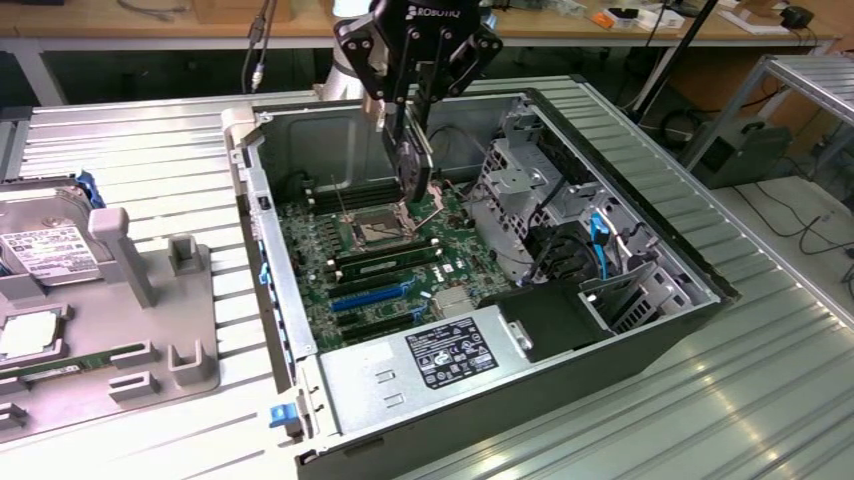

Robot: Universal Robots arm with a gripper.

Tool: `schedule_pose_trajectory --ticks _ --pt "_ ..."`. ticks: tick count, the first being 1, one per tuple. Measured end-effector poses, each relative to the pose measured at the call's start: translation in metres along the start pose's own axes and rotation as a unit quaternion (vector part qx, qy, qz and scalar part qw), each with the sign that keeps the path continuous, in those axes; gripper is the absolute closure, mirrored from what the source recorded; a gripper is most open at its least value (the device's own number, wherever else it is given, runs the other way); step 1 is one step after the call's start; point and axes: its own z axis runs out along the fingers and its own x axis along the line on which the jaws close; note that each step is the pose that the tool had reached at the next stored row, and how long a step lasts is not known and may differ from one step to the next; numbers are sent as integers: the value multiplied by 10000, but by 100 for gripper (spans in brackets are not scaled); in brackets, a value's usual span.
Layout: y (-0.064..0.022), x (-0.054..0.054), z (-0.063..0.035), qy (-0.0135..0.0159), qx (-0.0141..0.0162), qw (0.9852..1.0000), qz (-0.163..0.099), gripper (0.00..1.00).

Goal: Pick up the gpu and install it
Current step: 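Insert the gpu into the slot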

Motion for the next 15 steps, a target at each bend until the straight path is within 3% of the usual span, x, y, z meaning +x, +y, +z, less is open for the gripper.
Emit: schedule_pose_trajectory --ticks 15 --pt "0 0 0 15 -3 9994 -333 73"
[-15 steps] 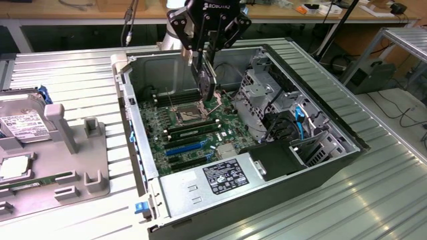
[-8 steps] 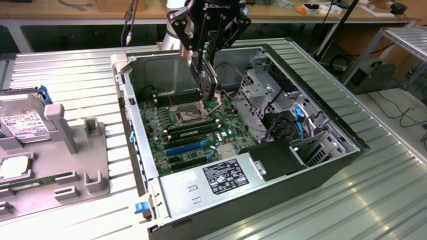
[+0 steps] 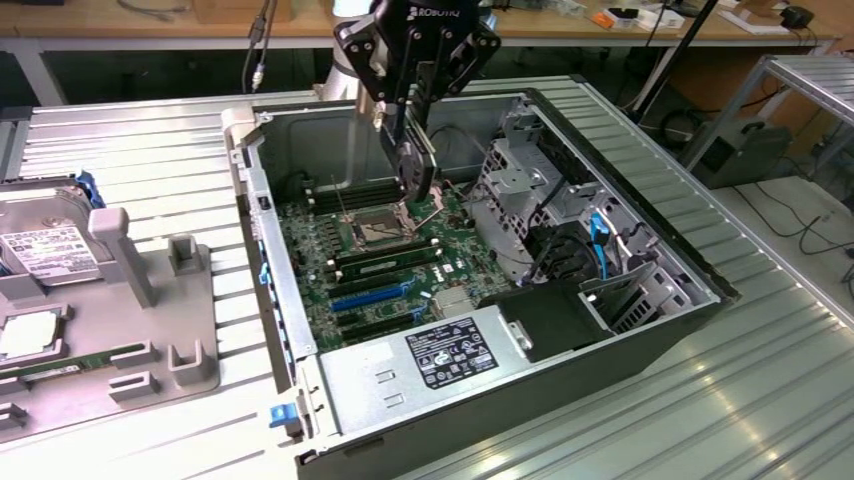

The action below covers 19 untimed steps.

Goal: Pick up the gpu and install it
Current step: 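Insert the gpu into the slot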

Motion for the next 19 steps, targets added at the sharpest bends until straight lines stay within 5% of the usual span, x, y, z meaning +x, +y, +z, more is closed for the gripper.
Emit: schedule_pose_trajectory --ticks 19 --pt "0 0 0 10 -2 9997 -230 73"
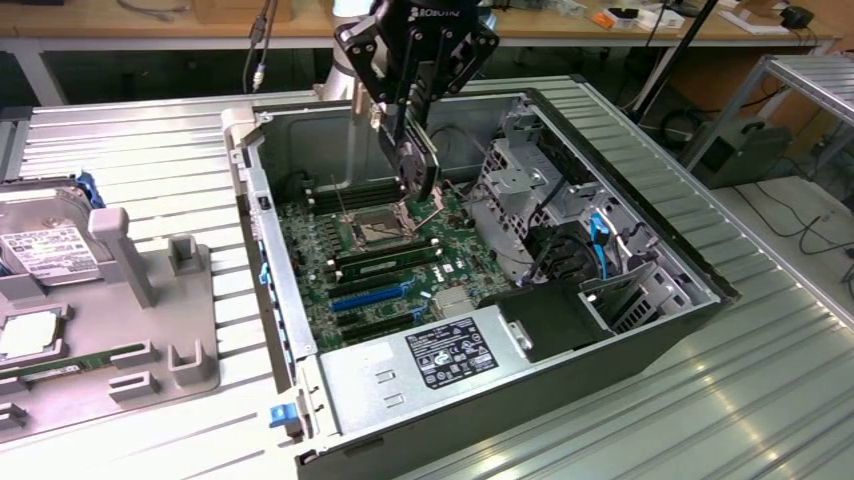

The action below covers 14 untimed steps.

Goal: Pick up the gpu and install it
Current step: 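Insert the gpu into the slot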

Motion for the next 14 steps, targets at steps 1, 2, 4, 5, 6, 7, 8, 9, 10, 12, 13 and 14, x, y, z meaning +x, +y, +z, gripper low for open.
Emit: schedule_pose_trajectory --ticks 1,2,4,5,6,7,8,9,10,12,13,14 --pt "0 0 0 0 0 10000 -11 73" --pt "0 0 0 1 0 10000 -18 73" --pt "0 0 0 2 -1 10000 -41 73" --pt "0 0 0 2 -1 10000 -57 73" --pt "0 0 0 3 -1 10000 -75 73" --pt "0 0 0 4 -1 10000 -83 73" --pt "0 0 0 4 -1 10000 -93 73" --pt "0 0 0 5 -1 9999 -104 73" --pt "0 0 0 5 -1 9999 -117 73" --pt "0 0 0 6 -1 9999 -142 73" --pt "0 0 0 7 -2 9999 -154 73" --pt "0 0 0 7 -2 9999 -163 73"
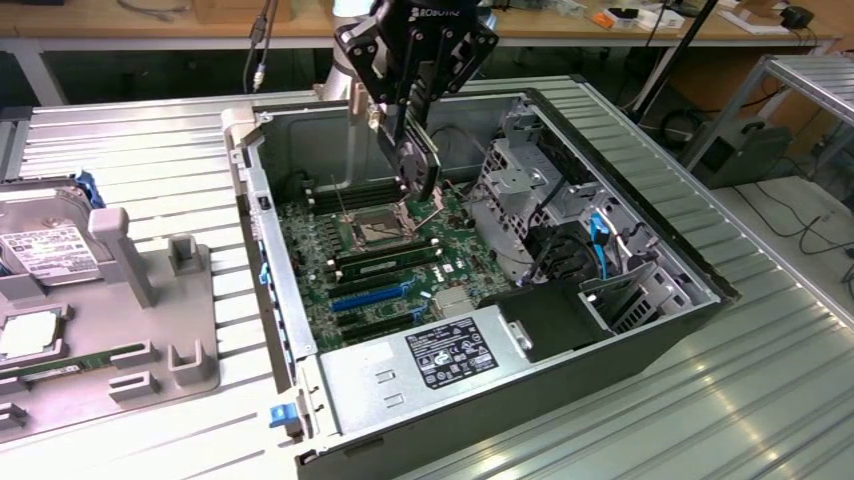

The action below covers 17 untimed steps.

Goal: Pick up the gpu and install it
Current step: 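Insert the gpu into the slot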

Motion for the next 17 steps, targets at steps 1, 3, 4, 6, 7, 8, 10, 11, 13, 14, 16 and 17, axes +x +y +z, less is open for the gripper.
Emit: schedule_pose_trajectory --ticks 1,3,4,6,7,8,10,11,13,14,16,17 --pt "0 0 0 0 0 10000 -7 73" --pt "0 0 0 1 0 10000 -27 73" --pt "0 0 0 2 0 10000 -36 73" --pt "0 0 0 3 0 10000 -60 73" --pt "0 0 0 3 0 10000 -71 73" --pt "0 0 0 4 0 10000 -85 73" --pt "0 0 0 5 -1 9999 -114 73" --pt "0 0 0 6 -1 9999 -132 73" --pt "0 0 0 8 -2 9998 -184 73" --pt "0 0 0 10 -2 9998 -215 73" --pt "0 0 0 12 -2 9996 -275 73" --pt "0 0 0 13 -3 9995 -304 73"
